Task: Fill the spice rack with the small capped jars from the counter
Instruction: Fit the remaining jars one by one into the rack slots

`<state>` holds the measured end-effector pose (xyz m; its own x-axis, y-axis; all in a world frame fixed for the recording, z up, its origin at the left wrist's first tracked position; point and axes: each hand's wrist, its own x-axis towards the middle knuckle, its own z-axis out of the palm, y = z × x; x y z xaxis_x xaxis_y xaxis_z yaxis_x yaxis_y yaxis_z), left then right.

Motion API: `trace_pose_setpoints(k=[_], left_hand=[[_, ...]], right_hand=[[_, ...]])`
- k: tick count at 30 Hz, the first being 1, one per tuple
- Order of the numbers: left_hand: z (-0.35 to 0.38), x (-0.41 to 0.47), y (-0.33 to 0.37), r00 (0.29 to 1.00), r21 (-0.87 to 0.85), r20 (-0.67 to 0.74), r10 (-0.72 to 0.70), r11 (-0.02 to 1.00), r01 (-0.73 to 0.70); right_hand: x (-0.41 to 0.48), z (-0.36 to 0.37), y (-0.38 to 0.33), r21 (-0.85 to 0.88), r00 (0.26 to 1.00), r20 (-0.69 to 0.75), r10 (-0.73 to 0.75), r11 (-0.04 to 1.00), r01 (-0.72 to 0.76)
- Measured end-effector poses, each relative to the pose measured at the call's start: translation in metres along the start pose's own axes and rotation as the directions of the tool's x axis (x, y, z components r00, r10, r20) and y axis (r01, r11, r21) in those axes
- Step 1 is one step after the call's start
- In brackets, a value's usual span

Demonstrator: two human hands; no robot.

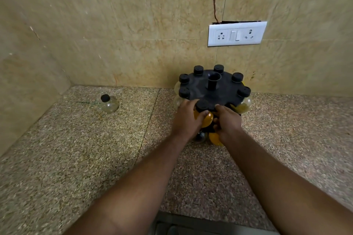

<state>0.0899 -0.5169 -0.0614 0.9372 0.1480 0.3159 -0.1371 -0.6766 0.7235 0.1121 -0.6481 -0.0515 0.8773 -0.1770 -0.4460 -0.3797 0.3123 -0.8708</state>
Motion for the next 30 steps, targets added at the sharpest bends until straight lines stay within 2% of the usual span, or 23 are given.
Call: trace_pose_setpoints(k=[6, 12, 18, 22, 30], left_hand=[[0.010, 0.004, -0.003, 0.999, 0.120, -0.039, -0.012, 0.993, 0.017], [0.019, 0.000, -0.008, 0.997, 0.056, -0.083, -0.001, 0.998, 0.006], [0.004, 0.003, -0.027, 0.984, 0.005, -0.170, -0.053, 0.998, 0.055], [-0.006, 0.013, -0.043, 0.982, -0.018, -0.164, -0.091, 0.996, 0.089], [-0.035, 0.015, -0.100, 0.971, -0.087, -0.179, -0.158, 0.986, 0.145]], right_hand=[[0.005, -0.003, 0.000, -0.065, 0.998, 0.058, 0.009, 0.998, -0.006], [-0.005, 0.001, -0.002, -0.051, 0.998, 0.043, -0.040, 0.998, 0.043], [-0.018, 0.013, 0.017, -0.243, 0.988, 0.091, -0.121, 0.960, 0.140], [-0.026, 0.028, 0.036, -0.242, 0.985, 0.110, -0.136, 0.957, 0.159], [-0.022, 0.082, 0.078, -0.526, 0.925, 0.357, -0.132, 0.789, 0.316]])
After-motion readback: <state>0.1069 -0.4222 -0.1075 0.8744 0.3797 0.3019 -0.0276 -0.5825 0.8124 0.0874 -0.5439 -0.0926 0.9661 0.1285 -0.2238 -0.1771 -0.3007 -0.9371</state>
